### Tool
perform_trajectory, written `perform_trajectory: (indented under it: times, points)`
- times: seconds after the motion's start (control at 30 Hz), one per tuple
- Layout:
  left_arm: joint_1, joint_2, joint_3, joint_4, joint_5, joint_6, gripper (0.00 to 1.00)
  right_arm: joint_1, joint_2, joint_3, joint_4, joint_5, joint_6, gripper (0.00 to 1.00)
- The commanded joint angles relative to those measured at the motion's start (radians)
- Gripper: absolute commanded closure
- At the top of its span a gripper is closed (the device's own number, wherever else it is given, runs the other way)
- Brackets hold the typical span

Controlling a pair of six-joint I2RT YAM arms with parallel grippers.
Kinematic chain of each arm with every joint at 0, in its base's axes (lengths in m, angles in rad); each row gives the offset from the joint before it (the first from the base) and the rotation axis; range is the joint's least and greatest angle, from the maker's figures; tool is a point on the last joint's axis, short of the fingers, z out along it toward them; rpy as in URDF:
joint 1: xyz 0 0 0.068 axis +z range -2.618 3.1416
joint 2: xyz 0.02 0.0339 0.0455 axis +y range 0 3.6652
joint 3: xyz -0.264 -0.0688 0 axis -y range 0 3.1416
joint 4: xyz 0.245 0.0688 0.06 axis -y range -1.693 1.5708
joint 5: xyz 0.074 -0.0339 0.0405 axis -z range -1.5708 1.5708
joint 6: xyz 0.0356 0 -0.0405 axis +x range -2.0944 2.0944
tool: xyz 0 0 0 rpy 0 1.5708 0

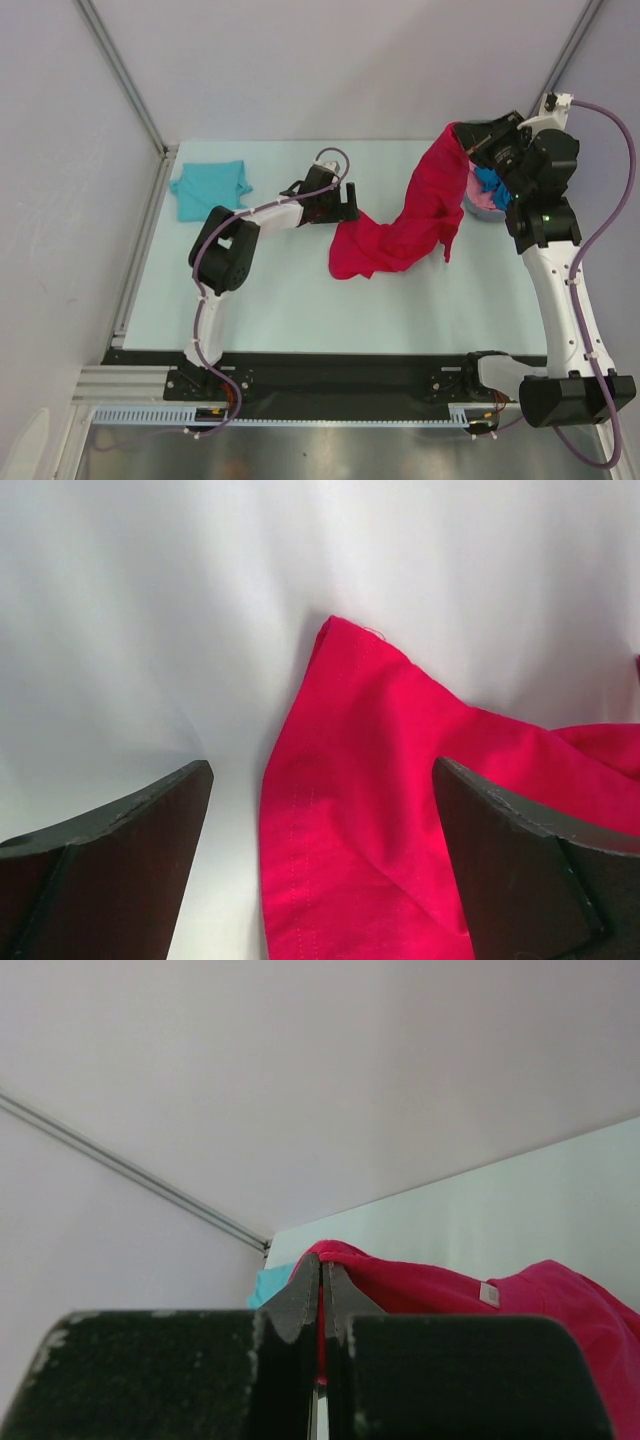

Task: Fold and stack the t-shirts
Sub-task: Flatten the tshirt out

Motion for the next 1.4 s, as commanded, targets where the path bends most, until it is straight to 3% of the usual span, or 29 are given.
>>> perform_trajectory:
  times: [0.0, 0.3, 0.63, 0.73, 0.77, 0.83, 0.87, 0.93, 0.97, 1.2, 1.37]
  points:
    - [0.006, 0.036, 0.024, -0.057, 0.009, 0.030, 0.02, -0.009, -0.036, 0.002, 0.090, -0.019, 0.017, 1.00]
    - [-0.010, 0.045, 0.007, -0.014, 0.129, -0.006, 0.15, -0.015, -0.025, -0.001, 0.103, -0.029, 0.030, 1.00]
    - [-0.039, 0.042, -0.030, 0.026, 0.214, -0.039, 0.18, -0.017, -0.026, -0.015, 0.120, -0.036, 0.043, 1.00]
    - [-0.049, 0.037, -0.060, 0.038, 0.221, -0.045, 0.27, -0.021, -0.029, -0.021, 0.121, -0.039, 0.043, 1.00]
    - [-0.053, 0.028, -0.089, 0.056, 0.226, -0.049, 0.37, -0.023, -0.034, -0.024, 0.123, -0.039, 0.046, 1.00]
    - [-0.059, 0.011, -0.129, 0.083, 0.221, -0.062, 0.47, -0.028, -0.039, -0.031, 0.123, -0.039, 0.046, 1.00]
    - [-0.059, 0.001, -0.157, 0.090, 0.217, -0.065, 0.63, -0.029, -0.040, -0.034, 0.123, -0.038, 0.049, 1.00]
    - [-0.062, -0.013, -0.176, 0.089, 0.188, -0.067, 0.82, -0.031, -0.037, -0.037, 0.123, -0.036, 0.047, 1.00]
    - [-0.062, -0.021, -0.192, 0.081, 0.175, -0.065, 1.00, -0.031, -0.037, -0.040, 0.117, -0.032, 0.047, 1.00]
    - [-0.062, -0.191, -0.254, 0.018, -0.019, -0.018, 1.00, -0.034, -0.028, -0.121, 0.138, -0.016, 0.043, 1.00]
    - [-0.056, -0.326, -0.179, -0.076, -0.111, 0.031, 1.00, -0.041, 0.010, -0.129, 0.158, -0.019, 0.052, 1.00]
